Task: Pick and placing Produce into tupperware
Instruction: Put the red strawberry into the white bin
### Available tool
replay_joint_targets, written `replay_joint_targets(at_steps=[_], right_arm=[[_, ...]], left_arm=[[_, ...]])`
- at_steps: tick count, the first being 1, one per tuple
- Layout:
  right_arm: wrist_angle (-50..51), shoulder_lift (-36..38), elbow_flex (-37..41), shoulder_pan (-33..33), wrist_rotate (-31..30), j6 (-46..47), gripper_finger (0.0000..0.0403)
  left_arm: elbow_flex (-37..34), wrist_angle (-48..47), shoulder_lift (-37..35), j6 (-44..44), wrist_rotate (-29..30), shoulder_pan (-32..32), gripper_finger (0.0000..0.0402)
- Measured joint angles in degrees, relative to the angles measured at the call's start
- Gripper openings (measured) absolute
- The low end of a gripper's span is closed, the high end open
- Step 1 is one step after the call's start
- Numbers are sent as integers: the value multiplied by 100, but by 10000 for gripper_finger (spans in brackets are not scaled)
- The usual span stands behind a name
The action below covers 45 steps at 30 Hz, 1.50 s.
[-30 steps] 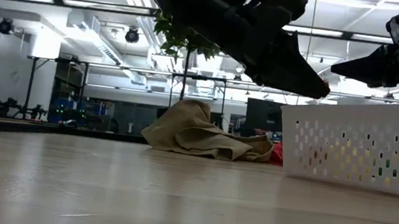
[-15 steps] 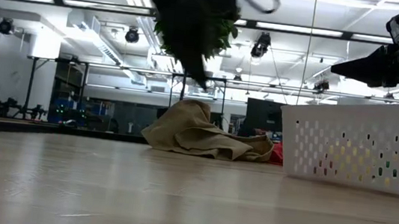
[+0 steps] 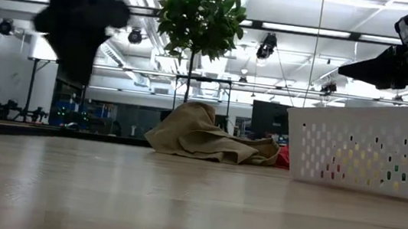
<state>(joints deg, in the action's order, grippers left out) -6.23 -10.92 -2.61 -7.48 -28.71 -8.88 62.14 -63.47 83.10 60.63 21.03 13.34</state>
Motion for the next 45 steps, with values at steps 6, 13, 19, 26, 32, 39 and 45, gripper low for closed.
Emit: replay_joint_targets(at_steps=[6, 13, 19, 26, 32, 39, 45], right_arm=[[-16, 0, 0, -1, -15, -13, 9], [-12, 0, 0, 1, -136, -13, 9], [-7, 0, 0, 0, -140, -13, 9], [-1, -4, 0, 0, -140, 9, 9], [4, -9, 1, -1, -138, 28, 9], [4, -9, 1, 1, -138, 28, 9], [4, -9, 2, -1, -138, 28, 9]], left_arm=[[-972, -134, -554, 1777, -471, 3, 201], [-1496, -988, -622, 2948, -1055, 34, 201], [-1608, -1051, -554, 3190, -1197, 66, 201], [-1845, -1044, -347, 3215, -1414, 72, 201], [-2010, -790, -175, 3211, -1624, 73, 201], [-2065, -421, 67, 3206, -1631, 161, 201], [-2148, -224, 251, 3204, -1640, 190, 201]])
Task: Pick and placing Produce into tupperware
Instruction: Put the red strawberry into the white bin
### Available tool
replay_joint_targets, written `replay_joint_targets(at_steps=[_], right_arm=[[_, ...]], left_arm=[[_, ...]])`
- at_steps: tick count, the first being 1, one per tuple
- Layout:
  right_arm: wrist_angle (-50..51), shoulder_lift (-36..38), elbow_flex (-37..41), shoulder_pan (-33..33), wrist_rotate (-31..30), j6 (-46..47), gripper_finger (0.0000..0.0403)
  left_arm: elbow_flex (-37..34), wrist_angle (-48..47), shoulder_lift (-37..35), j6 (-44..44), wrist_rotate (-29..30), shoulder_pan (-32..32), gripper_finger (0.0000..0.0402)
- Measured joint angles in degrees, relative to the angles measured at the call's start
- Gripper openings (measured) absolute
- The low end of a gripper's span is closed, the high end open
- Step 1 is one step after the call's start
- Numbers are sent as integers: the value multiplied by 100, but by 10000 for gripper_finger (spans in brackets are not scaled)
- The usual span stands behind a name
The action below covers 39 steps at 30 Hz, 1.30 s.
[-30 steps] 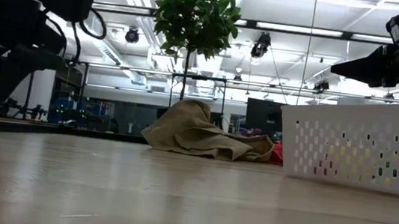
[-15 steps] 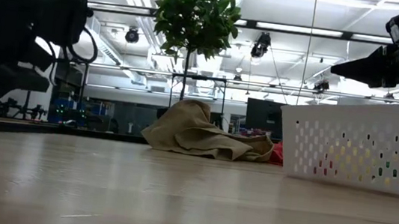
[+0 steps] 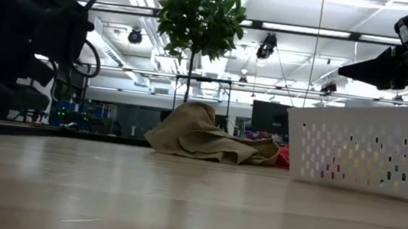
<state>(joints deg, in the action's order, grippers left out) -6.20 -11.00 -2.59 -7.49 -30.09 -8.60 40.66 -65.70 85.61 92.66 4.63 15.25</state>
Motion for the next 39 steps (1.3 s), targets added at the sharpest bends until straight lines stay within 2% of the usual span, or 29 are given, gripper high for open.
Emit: replay_joint_targets(at_steps=[11, 22, 25, 28, 34, 39], right_arm=[[-4, 0, 0, 0, 0, -2, 9], [-7, 4, 0, 1, -1, -11, 9], [-4, 4, 0, 0, 0, -20, 9], [-5, 4, 0, 0, -2, -20, 9], [-7, 4, 0, 2, -2, -18, 9], [-7, 4, 0, 2, -2, 93, 9]], left_arm=[[-77, 223, 80, -153, -7, 2, 196], [-87, 211, 67, -424, -25, 0, 109], [-91, 209, 67, -496, 31, 0, 103], [-80, 287, 57, -721, 337, 0, 105], [122, 1151, -52, -1588, 1022, -15, 108], [302, 2563, -175, -2770, 1456, -28, 104]])
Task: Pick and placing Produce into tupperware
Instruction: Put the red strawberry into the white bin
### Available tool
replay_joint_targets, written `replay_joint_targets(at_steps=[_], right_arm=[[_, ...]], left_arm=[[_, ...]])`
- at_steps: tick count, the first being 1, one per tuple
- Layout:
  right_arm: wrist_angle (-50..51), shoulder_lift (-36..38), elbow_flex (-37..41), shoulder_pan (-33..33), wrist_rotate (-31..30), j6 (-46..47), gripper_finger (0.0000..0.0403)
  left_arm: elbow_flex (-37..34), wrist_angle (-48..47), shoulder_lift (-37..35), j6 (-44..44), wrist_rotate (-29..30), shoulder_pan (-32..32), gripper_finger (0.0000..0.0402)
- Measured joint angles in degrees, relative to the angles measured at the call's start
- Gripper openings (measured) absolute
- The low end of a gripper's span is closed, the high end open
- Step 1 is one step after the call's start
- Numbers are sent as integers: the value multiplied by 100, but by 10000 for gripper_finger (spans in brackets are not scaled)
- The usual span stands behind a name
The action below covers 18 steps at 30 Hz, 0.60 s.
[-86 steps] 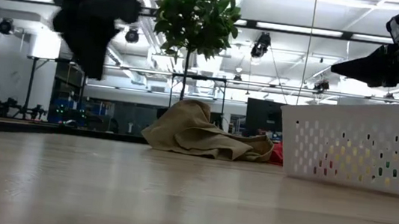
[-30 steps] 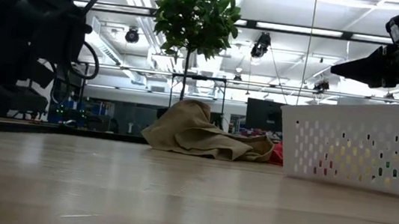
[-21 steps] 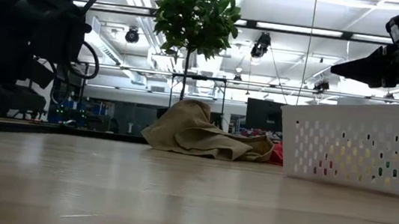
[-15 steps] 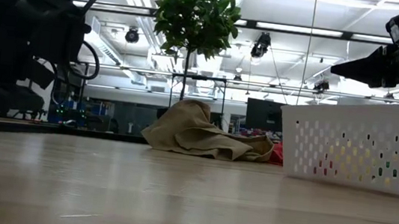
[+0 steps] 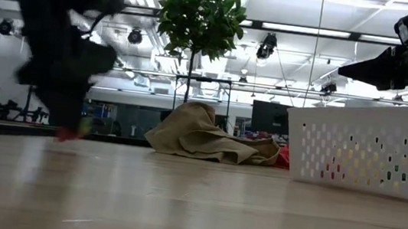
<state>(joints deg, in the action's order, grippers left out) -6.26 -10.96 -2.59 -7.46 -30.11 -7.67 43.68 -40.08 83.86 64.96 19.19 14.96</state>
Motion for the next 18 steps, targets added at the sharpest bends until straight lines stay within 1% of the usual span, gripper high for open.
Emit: replay_joint_targets(at_steps=[3, 6, 8, 11, 14, 16, 18], right_arm=[[0, 0, 2, 0, 1, 14, 9], [0, 0, 2, 0, 0, 16, 9], [0, 0, 2, -2, 1, 16, 9], [0, 0, 2, -2, 0, 14, 9], [-1, 0, 2, -2, 1, 12, 9], [-2, 0, 2, -1, 0, 12, 9], [-4, 0, 2, -2, 0, -23, 9]], left_arm=[[15, 1376, -82, -1012, 80, -28, 105], [-5, 2994, -142, -2165, 44, -55, 105], [-2, 4048, -142, -2909, -157, -86, 105], [-2, 5321, -129, -3769, -397, -161, 105], [-5, 6041, -72, -4380, -419, -274, 105], [-2, 6362, -20, -4569, -428, -385, 105], [41, 6455, 49, -4590, -451, -509, 105]])
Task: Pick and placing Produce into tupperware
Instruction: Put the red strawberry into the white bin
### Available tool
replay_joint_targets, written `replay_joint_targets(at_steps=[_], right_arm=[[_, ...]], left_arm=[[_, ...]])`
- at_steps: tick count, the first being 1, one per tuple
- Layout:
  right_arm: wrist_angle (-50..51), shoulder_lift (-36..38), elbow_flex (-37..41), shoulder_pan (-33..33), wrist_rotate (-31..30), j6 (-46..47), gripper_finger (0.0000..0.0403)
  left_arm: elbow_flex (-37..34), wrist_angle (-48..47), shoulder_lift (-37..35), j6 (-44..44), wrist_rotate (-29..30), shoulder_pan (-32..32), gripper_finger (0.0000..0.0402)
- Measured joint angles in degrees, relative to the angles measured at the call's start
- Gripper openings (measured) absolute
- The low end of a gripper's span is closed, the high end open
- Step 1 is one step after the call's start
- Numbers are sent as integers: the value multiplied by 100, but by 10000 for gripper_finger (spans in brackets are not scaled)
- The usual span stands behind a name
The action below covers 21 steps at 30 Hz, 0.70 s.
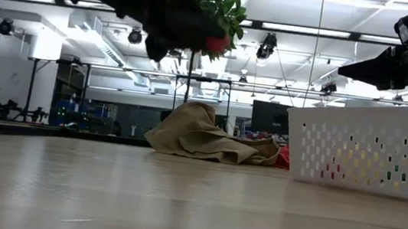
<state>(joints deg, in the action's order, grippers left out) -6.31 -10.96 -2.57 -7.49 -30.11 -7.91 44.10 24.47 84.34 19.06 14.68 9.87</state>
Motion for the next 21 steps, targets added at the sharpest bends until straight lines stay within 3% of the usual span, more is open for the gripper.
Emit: replay_joint_targets(at_steps=[9, 21], right_arm=[[-24, 6, 2, 2, -66, -70, 9], [4, 4, 2, 0, -107, -68, 9]], left_arm=[[744, 38, 1030, -177, -745, -379, 105], [2650, -346, 2598, -641, -1475, -392, 105]])
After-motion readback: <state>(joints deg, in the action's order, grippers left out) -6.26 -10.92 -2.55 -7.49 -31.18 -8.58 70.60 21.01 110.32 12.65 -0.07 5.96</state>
